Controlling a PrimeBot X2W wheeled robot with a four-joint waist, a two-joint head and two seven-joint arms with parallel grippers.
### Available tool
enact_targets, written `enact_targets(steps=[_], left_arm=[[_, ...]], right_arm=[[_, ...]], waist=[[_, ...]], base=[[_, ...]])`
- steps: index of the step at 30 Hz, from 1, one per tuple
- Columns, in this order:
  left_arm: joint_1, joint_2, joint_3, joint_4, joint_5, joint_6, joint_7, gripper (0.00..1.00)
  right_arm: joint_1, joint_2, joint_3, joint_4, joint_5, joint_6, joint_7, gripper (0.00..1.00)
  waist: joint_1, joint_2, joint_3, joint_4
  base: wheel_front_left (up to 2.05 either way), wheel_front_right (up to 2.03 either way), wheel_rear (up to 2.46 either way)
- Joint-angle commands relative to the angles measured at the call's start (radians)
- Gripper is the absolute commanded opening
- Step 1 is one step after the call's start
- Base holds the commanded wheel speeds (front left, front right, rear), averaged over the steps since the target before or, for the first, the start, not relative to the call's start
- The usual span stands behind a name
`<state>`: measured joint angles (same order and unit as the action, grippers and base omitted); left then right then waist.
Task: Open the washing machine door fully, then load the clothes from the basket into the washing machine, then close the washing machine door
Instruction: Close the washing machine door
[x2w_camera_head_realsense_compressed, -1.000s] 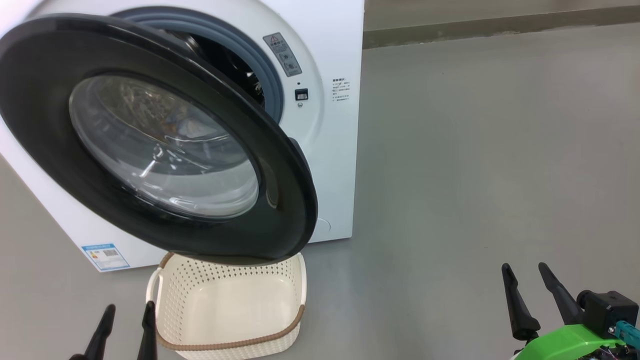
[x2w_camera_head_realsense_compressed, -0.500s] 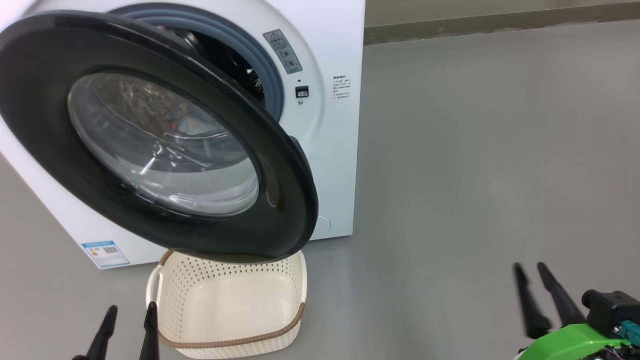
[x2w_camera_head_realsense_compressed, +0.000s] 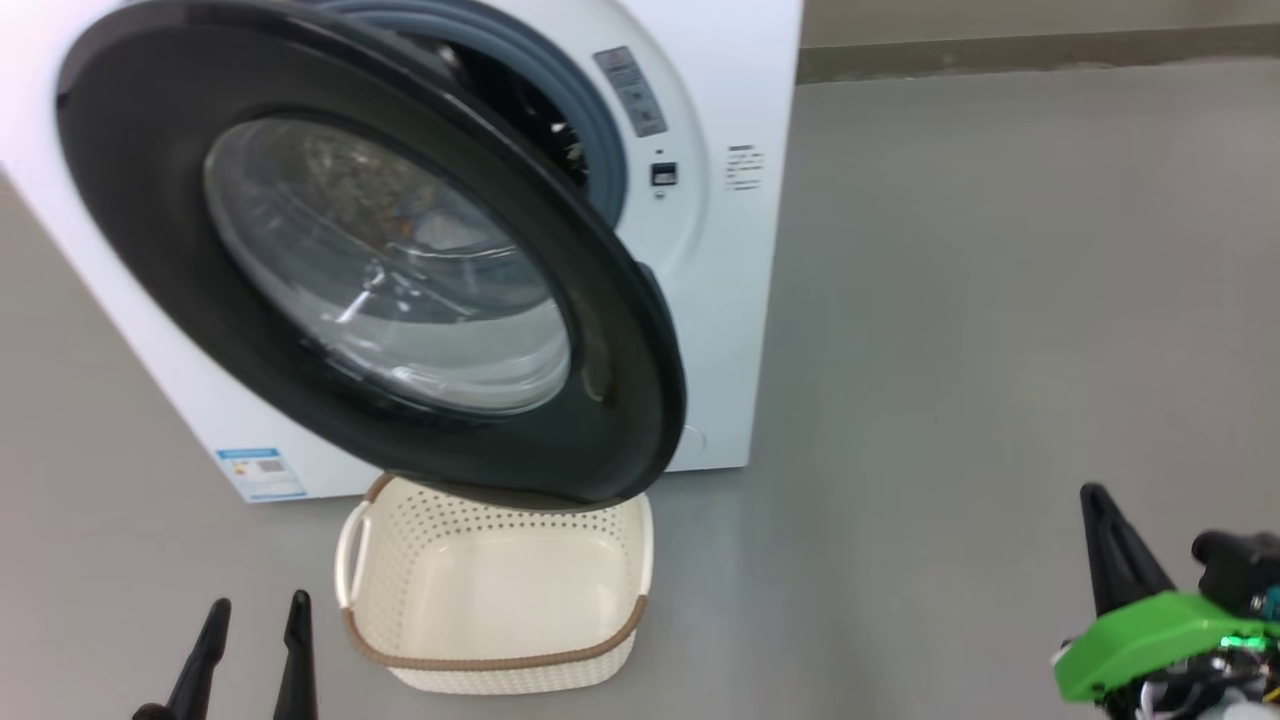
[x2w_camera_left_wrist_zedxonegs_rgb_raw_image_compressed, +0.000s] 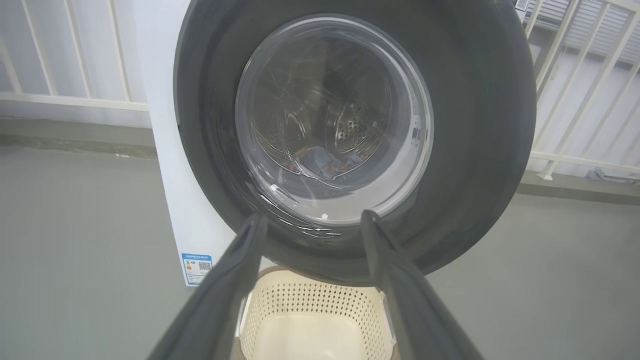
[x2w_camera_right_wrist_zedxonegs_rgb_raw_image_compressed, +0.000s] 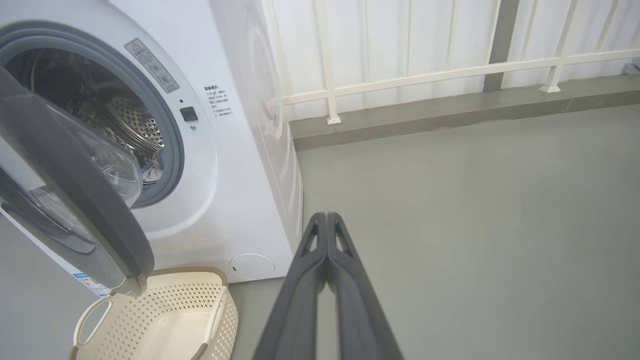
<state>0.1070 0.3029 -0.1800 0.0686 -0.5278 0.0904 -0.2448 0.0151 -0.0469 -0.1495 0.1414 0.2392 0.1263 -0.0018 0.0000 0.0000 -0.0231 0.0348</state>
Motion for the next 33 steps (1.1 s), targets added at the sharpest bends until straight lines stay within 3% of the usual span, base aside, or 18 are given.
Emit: enact_targets(steps=[1, 12, 23, 33], left_arm=[[-0.039, 0.022, 0.037, -0.034, -0.004, 0.004, 0.004, 1.00], [-0.062, 0.025, 0.002, -0.054, 0.012, 0.006, 0.028, 1.00], [-0.092, 0.008, -0.051, -0.024, 0.015, -0.020, 0.040, 1.00], [-0.107, 0.008, -0.068, 0.003, 0.012, -0.033, 0.037, 1.00]], right_arm=[[-0.064, -0.026, 0.015, -0.007, -0.002, 0.004, -0.008, 0.00], [-0.234, -0.066, 0.013, 0.157, 0.008, 0.004, -0.036, 0.00], [-0.338, -0.070, 0.048, 0.302, 0.027, 0.004, -0.073, 0.00], [-0.415, -0.078, 0.071, 0.326, 0.038, 0.004, -0.116, 0.00]], waist=[[0.0000, 0.0000, 0.001, 0.029], [0.0000, 0.0000, 0.001, 0.163], [0.0000, 0.0000, -0.017, 0.311], [0.0000, 0.0000, -0.030, 0.386]], base=[[0.00, 0.00, 0.00], [0.00, 0.00, 0.00], [0.00, 0.00, 0.00], [0.00, 0.00, 0.00]])
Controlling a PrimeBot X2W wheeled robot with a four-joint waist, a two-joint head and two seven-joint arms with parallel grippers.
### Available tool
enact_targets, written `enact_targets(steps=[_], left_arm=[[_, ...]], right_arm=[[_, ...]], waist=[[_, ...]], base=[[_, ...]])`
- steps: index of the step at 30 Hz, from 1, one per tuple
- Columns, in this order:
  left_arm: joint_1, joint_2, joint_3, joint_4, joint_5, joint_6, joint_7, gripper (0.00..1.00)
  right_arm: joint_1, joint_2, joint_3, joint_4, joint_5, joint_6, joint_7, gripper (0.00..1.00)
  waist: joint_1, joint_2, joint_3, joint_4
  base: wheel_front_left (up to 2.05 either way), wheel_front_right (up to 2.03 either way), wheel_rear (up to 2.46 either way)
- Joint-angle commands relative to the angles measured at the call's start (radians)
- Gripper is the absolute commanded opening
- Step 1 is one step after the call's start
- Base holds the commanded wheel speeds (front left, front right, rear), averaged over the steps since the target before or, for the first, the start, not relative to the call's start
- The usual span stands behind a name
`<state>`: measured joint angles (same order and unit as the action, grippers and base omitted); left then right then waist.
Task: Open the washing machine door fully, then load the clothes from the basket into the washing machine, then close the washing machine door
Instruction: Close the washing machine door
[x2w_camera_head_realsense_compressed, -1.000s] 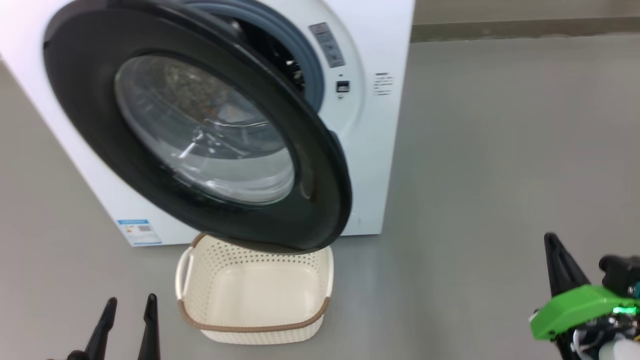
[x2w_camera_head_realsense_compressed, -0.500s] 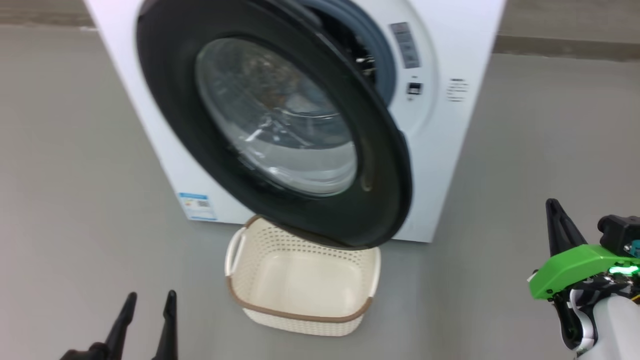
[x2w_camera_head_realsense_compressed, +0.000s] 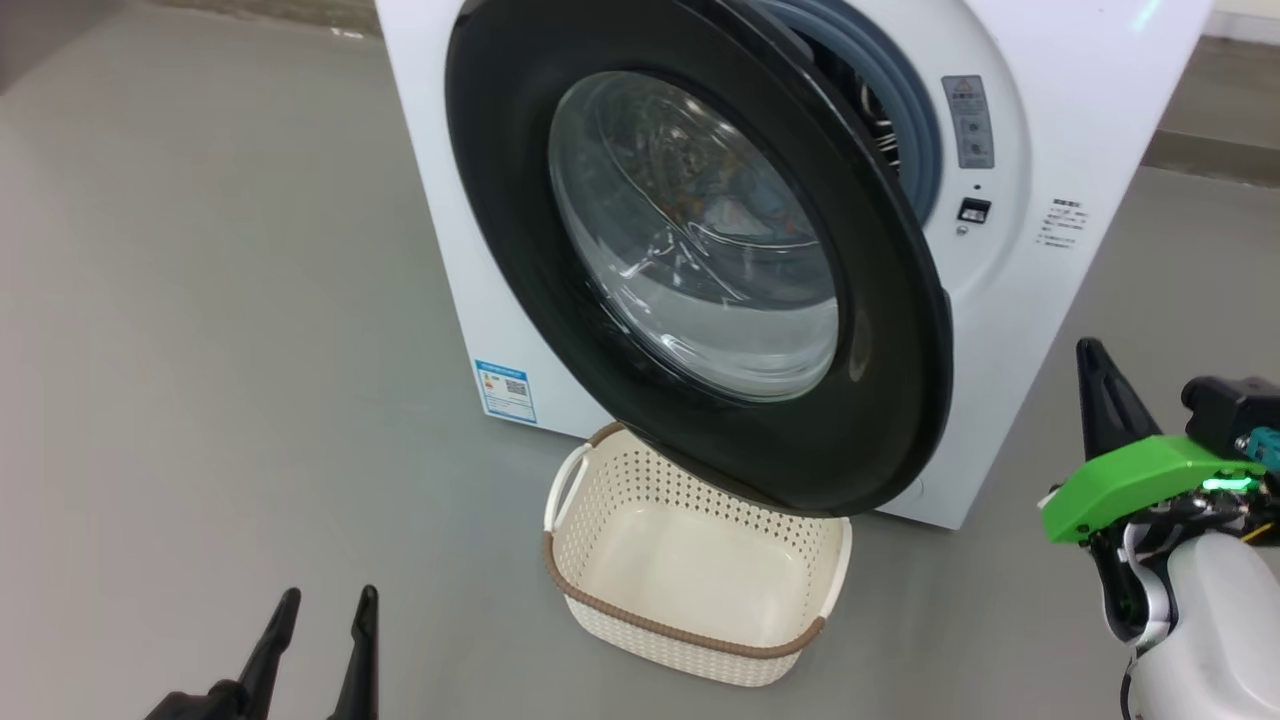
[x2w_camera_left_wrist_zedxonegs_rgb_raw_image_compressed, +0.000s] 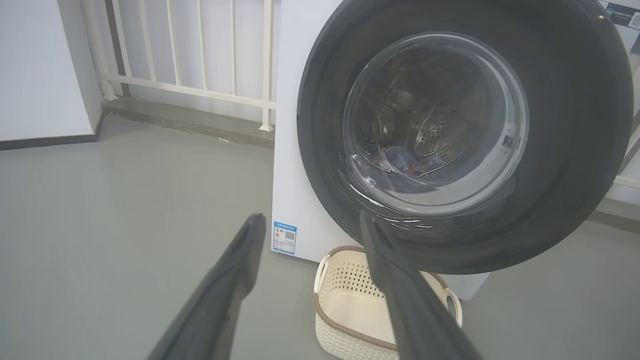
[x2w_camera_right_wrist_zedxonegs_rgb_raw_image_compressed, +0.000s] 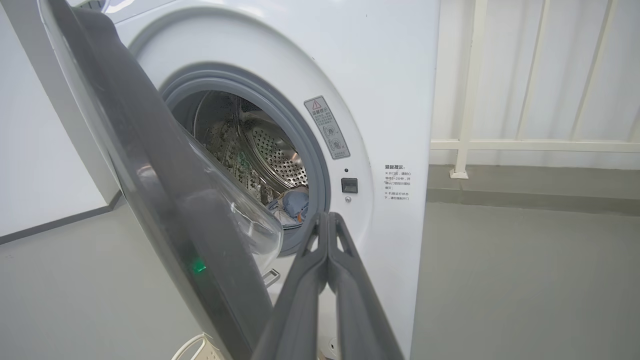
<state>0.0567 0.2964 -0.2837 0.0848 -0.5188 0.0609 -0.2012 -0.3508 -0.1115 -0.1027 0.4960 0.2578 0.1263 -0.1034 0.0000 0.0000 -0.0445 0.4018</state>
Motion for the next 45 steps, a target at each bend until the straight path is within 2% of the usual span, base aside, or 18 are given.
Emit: enact_targets(steps=[1, 5, 12, 18, 22, 32, 45], left_arm=[[-0.057, 0.016, 0.036, -0.011, 0.002, -0.003, -0.007, 1.00], [-0.058, 0.018, 0.036, -0.005, 0.002, -0.004, -0.010, 1.00], [-0.066, 0.020, 0.027, -0.001, 0.000, -0.005, -0.008, 1.00], [-0.073, 0.019, 0.022, -0.001, -0.003, -0.006, -0.008, 1.00], [-0.074, 0.018, 0.022, -0.006, 0.000, -0.003, -0.016, 1.00], [-0.087, 0.001, 0.011, 0.009, -0.007, -0.011, -0.028, 1.00], [-0.111, -0.027, -0.007, 0.055, -0.009, -0.024, -0.042, 1.00]], right_arm=[[-0.056, -0.014, 0.025, -0.033, 0.020, 0.004, -0.017, 0.00], [-0.076, -0.016, 0.032, -0.061, 0.019, 0.004, -0.024, 0.00], [-0.134, -0.007, 0.064, -0.222, 0.004, 0.004, -0.003, 0.00], [-0.163, 0.010, 0.135, -0.330, 0.004, 0.004, 0.046, 0.00], [-0.178, 0.021, 0.200, -0.349, 0.009, 0.004, 0.090, 0.00], [-0.270, 0.024, 0.285, -0.202, 0.035, 0.004, 0.155, 0.00], [-0.370, 0.023, 0.329, 0.003, 0.078, 0.004, 0.149, 0.00]], waist=[[0.0000, 0.0000, -0.009, 0.023], [0.0000, 0.0000, -0.012, 0.031], [0.0000, 0.0000, -0.014, 0.051], [0.0000, 0.0000, -0.015, 0.081], [0.0000, 0.0000, -0.008, 0.091], [0.0000, 0.0000, 0.016, 0.106], [0.0000, 0.0000, 0.031, 0.107]], base=[[0.00, 0.00, 0.00], [0.00, 0.00, 0.00], [0.00, 0.00, 0.00], [0.00, 0.00, 0.00], [0.00, 0.00, 0.00], [0.00, 0.00, 0.00], [0.00, 0.00, 0.00]])
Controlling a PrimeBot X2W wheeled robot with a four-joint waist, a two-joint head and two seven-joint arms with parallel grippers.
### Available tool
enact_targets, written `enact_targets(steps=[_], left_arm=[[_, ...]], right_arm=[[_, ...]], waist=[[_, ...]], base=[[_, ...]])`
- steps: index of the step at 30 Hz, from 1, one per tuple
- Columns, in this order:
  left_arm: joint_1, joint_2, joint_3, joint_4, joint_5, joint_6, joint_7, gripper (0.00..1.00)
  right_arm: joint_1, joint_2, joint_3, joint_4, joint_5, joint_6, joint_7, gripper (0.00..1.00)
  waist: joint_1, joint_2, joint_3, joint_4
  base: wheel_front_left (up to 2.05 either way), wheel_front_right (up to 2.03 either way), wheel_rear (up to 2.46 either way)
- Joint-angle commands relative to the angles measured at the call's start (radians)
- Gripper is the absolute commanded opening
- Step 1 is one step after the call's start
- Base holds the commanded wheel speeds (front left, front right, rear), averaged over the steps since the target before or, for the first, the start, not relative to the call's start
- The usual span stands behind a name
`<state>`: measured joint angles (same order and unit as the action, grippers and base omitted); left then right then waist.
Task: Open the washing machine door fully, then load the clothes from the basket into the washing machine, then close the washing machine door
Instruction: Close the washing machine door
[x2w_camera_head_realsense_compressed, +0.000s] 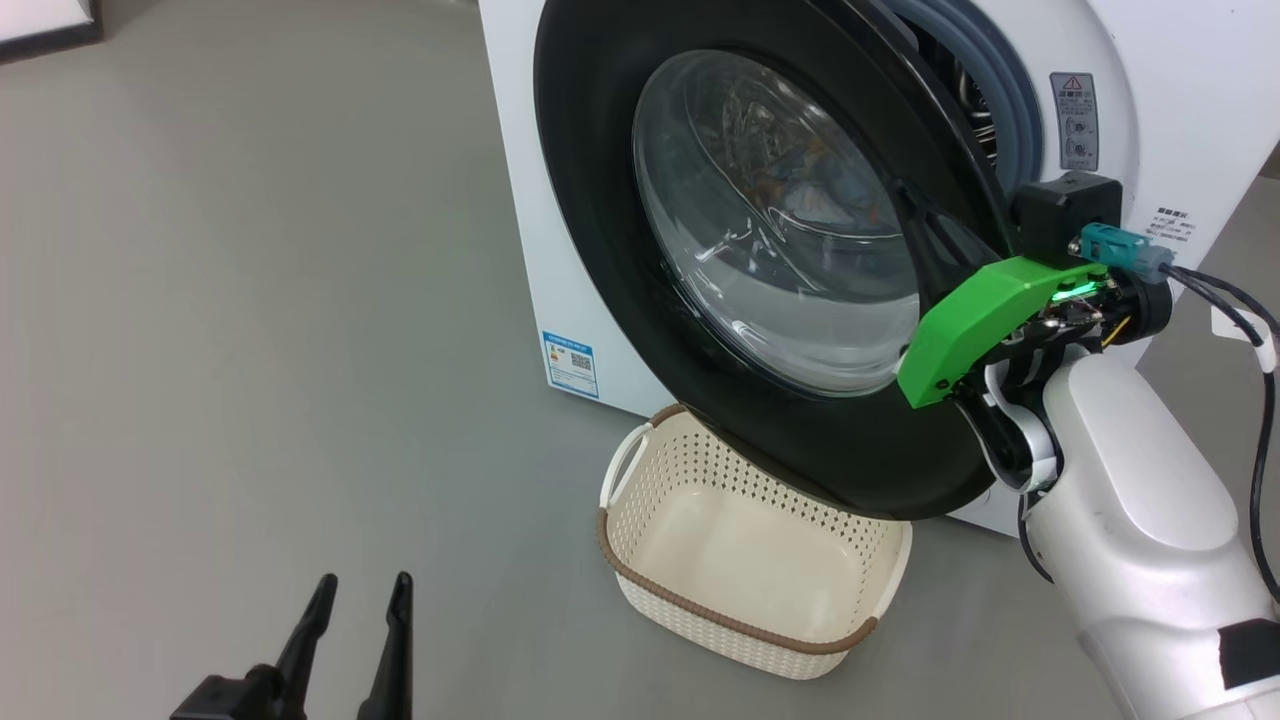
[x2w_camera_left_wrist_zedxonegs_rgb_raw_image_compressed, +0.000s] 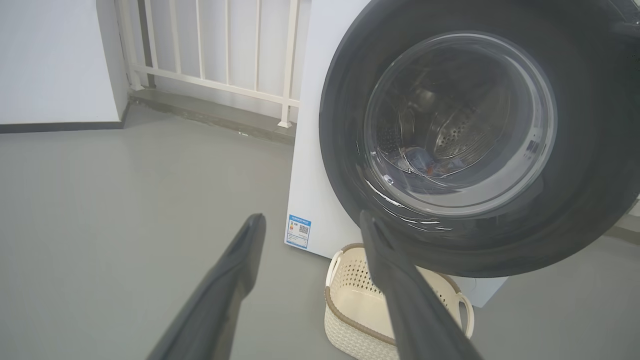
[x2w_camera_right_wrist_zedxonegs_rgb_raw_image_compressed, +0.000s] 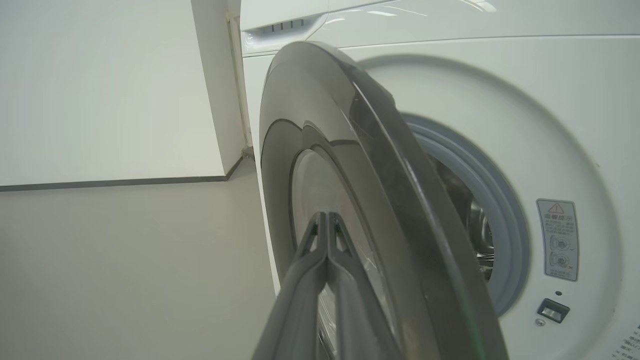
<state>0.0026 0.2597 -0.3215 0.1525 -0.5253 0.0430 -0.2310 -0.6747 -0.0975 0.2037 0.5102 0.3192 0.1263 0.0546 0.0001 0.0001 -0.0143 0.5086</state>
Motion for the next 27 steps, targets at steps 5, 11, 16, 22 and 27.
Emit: enact_targets(steps=[5, 11, 16, 22, 27], left_arm=[[-0.064, 0.008, 0.030, -0.006, -0.002, -0.010, -0.016, 1.00], [-0.067, 0.001, 0.030, 0.002, -0.003, -0.013, -0.020, 1.00], [-0.070, -0.004, 0.026, 0.008, -0.003, -0.016, -0.022, 1.00], [-0.080, -0.007, 0.024, 0.012, -0.003, -0.023, -0.024, 1.00], [-0.094, -0.020, 0.021, 0.013, 0.001, -0.020, -0.026, 1.00]], right_arm=[[-0.066, 0.003, 0.033, 0.032, 0.030, 0.004, -0.016, 0.00], [-0.088, -0.013, 0.034, 0.084, 0.041, 0.004, -0.024, 0.00], [-0.100, -0.023, 0.029, 0.114, 0.048, 0.004, -0.029, 0.00], [-0.121, -0.038, 0.013, 0.147, 0.050, 0.004, -0.026, 0.00], [-0.149, -0.058, -0.015, 0.188, 0.039, 0.004, -0.014, 0.00]], waist=[[-0.0001, -0.0001, 0.005, 0.000], [-0.0001, -0.0001, 0.009, -0.001], [-0.0001, -0.0001, 0.012, -0.001], [-0.0001, -0.0001, 0.027, 0.000], [-0.0001, -0.0001, 0.050, 0.005]], base=[[0.00, 0.00, 0.00], [0.00, 0.00, 0.00], [0.00, 0.00, 0.00], [0.00, 0.00, 0.00], [0.00, 0.00, 0.00]])
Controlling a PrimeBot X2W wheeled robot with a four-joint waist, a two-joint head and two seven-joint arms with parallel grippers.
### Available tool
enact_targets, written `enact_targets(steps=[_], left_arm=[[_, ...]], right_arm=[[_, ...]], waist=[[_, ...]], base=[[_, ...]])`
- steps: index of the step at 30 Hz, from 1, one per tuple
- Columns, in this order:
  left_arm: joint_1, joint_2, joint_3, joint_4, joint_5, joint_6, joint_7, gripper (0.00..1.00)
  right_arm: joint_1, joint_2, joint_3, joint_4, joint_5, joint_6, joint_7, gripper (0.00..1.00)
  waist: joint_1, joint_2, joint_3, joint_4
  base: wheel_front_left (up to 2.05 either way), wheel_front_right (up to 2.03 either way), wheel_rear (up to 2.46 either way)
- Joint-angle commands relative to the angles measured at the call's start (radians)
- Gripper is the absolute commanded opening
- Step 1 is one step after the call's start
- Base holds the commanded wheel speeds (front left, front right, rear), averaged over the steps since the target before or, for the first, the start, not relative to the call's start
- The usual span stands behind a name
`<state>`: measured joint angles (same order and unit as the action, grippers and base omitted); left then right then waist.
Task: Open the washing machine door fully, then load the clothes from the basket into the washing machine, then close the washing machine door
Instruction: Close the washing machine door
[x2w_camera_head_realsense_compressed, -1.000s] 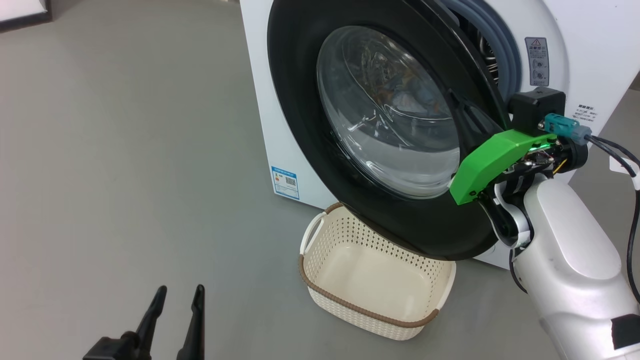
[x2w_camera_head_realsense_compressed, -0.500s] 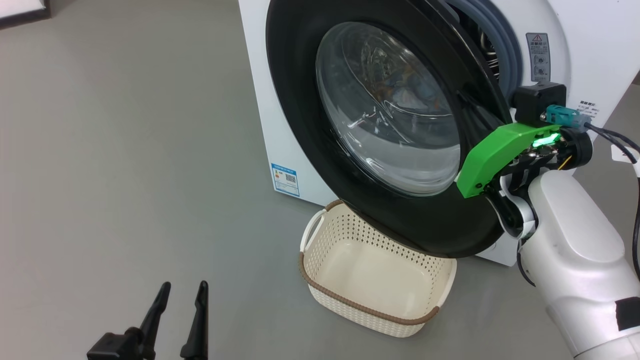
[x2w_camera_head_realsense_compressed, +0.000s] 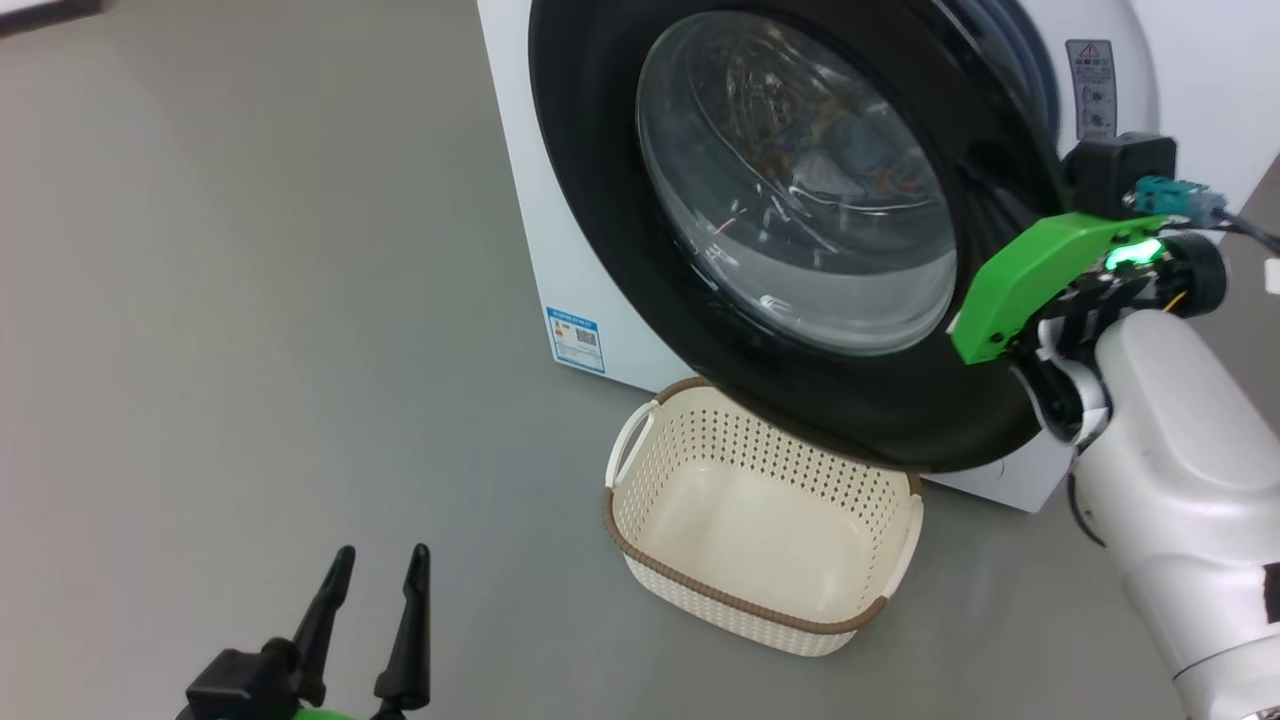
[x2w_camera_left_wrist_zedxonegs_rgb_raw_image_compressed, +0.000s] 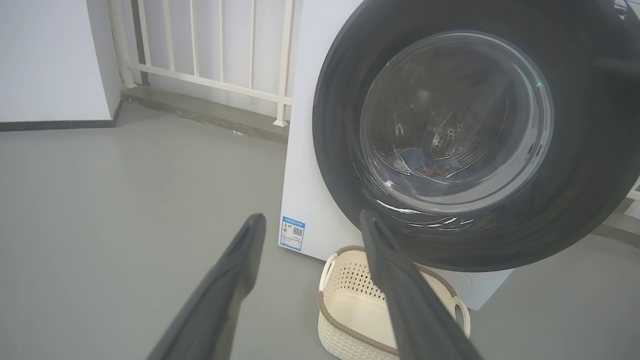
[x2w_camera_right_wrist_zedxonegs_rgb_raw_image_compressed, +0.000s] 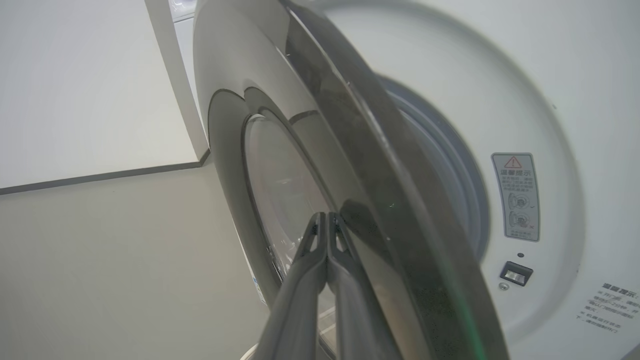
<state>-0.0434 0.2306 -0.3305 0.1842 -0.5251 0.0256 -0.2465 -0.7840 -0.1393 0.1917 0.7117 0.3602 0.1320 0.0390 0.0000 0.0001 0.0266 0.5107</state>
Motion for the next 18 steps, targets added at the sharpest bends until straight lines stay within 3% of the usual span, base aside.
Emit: enact_targets(steps=[1, 18], left_arm=[[-0.050, 0.005, 0.029, -0.021, 0.003, -0.003, -0.011, 1.00], [-0.076, -0.069, 0.044, -0.047, 0.029, -0.013, -0.015, 1.00]], right_arm=[[-0.046, -0.021, -0.009, -0.005, -0.006, -0.001, 0.003, 0.00], [-0.224, -0.081, -0.020, 0.160, -0.020, -0.001, 0.003, 0.00]], waist=[[0.0000, -0.0001, 0.014, 0.005], [0.0000, -0.0001, 0.130, 0.031]], base=[[0.00, 0.00, 0.00], [0.00, 0.00, 0.00]])
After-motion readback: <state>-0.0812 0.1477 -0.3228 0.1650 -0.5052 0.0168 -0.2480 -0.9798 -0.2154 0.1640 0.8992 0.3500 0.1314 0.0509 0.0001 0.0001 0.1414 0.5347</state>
